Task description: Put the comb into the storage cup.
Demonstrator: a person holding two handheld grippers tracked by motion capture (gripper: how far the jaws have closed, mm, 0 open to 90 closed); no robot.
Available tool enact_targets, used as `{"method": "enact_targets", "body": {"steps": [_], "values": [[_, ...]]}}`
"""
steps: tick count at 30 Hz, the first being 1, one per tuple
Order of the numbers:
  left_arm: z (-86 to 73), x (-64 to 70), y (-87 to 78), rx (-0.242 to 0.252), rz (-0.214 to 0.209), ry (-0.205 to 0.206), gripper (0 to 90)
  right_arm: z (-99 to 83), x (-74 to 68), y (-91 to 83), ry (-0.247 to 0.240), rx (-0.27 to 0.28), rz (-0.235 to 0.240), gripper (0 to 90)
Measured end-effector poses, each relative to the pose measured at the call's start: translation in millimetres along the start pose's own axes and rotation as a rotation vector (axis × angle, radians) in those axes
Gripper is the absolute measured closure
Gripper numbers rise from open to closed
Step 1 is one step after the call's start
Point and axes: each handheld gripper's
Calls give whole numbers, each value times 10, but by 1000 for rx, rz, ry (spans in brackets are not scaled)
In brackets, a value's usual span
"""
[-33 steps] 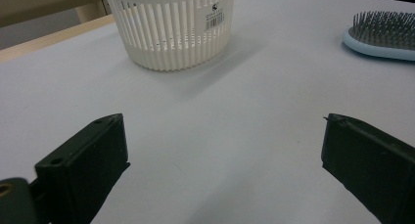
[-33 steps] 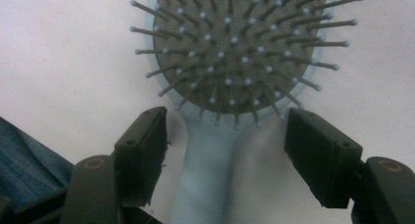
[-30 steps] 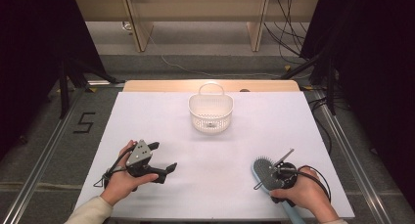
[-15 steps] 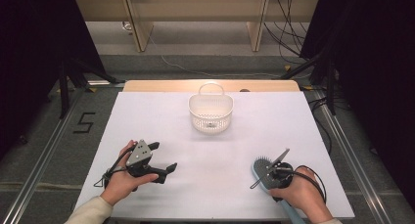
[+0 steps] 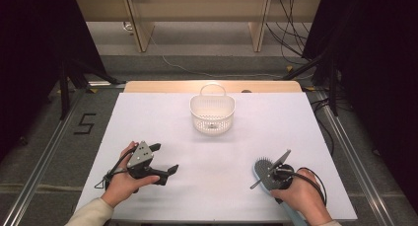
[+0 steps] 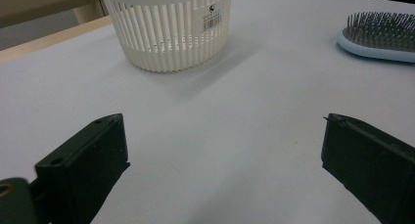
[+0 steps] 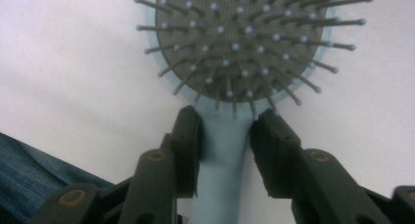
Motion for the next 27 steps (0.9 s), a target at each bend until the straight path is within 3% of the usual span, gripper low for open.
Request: {"method": "enact_targets", "body": {"steps": [27], "values": [[-2, 12, 12, -4, -5, 3, 28, -28, 54, -13, 10, 18, 32, 704]]}}
Point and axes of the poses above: each handheld gripper's, and its own axes: y roughly forward along the jaws, z roughly out of its top, x roughly to its right, and after that the axes turned 15 degrees about y, right-handed
